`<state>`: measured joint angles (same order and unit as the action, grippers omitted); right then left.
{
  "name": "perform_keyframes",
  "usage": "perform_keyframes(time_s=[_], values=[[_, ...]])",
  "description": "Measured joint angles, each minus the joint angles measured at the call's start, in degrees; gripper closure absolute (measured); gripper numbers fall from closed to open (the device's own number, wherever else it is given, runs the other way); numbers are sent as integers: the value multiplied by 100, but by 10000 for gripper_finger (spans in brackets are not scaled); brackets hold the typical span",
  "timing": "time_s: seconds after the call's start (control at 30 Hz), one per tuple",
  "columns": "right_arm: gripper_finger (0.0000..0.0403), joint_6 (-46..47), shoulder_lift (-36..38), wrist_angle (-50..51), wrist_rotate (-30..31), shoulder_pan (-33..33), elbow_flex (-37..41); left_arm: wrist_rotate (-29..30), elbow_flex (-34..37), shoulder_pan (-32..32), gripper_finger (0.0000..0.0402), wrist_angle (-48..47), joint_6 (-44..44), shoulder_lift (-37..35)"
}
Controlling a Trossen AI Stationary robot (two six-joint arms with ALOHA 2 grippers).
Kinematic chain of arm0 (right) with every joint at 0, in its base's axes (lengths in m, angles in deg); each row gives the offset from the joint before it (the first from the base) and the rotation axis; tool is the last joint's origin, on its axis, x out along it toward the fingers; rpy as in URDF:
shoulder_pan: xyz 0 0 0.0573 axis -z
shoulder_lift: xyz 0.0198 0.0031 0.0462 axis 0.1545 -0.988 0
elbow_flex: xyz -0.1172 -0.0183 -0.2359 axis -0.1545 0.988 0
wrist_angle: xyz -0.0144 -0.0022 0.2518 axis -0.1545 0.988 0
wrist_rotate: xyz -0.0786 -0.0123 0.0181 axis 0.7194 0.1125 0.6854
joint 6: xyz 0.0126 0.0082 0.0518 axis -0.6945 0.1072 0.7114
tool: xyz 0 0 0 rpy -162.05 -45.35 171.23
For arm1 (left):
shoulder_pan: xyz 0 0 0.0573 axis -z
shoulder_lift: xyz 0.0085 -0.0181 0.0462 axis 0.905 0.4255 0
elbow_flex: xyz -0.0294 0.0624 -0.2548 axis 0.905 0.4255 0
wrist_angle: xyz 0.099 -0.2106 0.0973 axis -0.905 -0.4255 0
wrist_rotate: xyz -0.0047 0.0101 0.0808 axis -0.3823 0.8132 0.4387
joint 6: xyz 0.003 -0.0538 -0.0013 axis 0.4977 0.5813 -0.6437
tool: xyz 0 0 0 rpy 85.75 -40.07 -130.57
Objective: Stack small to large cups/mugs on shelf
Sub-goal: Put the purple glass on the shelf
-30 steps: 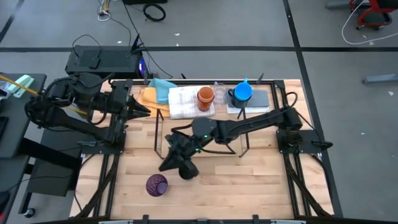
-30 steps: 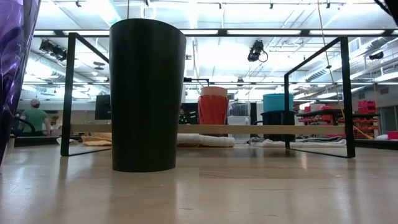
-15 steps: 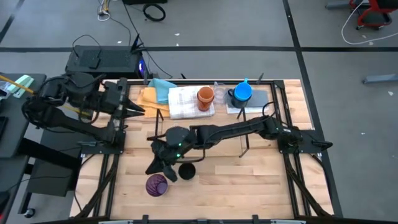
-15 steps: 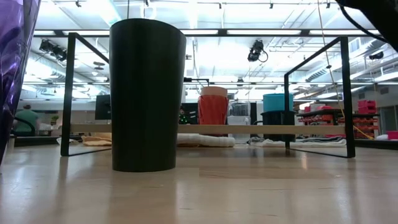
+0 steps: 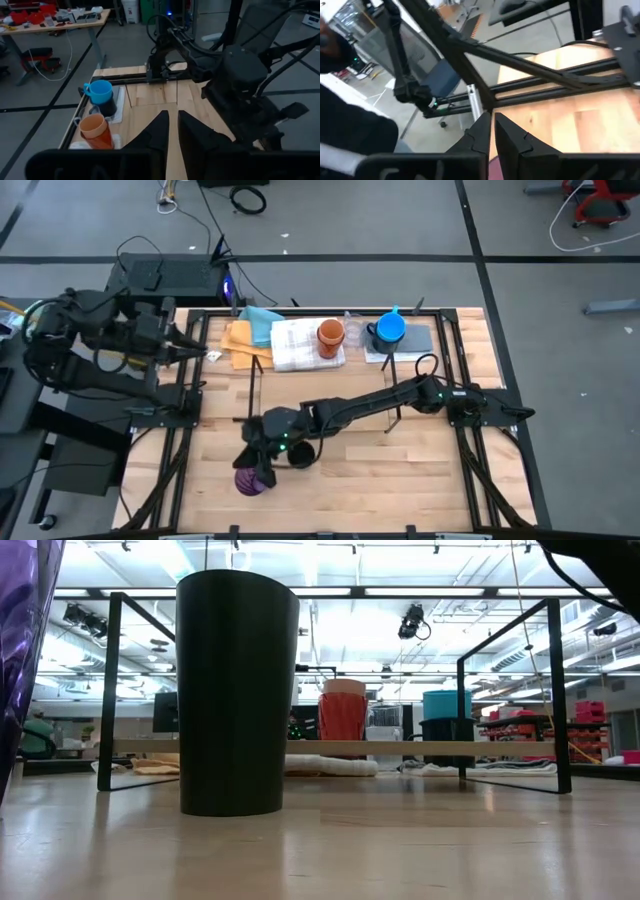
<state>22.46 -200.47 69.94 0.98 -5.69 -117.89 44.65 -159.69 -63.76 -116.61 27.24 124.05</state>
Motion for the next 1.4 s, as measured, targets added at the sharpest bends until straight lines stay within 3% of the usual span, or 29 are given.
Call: perform_keyframes(time_s=[0.27, 0.53, 0.87, 1.4], values=[[286, -442, 11, 175, 35, 73, 0, -2, -2, 2, 360, -203, 266, -238], [226, -1011, 41, 1660, 24, 165, 2, -2, -2, 4, 357, -677, 290, -307], [201, -1010, 55, 2033, -16, 115, 2, -2, -2, 4, 359, -1050, 292, -318], [196, -820, 42, 2238, 79, 116, 2, -2, -2, 4, 362, -1050, 283, -318]])
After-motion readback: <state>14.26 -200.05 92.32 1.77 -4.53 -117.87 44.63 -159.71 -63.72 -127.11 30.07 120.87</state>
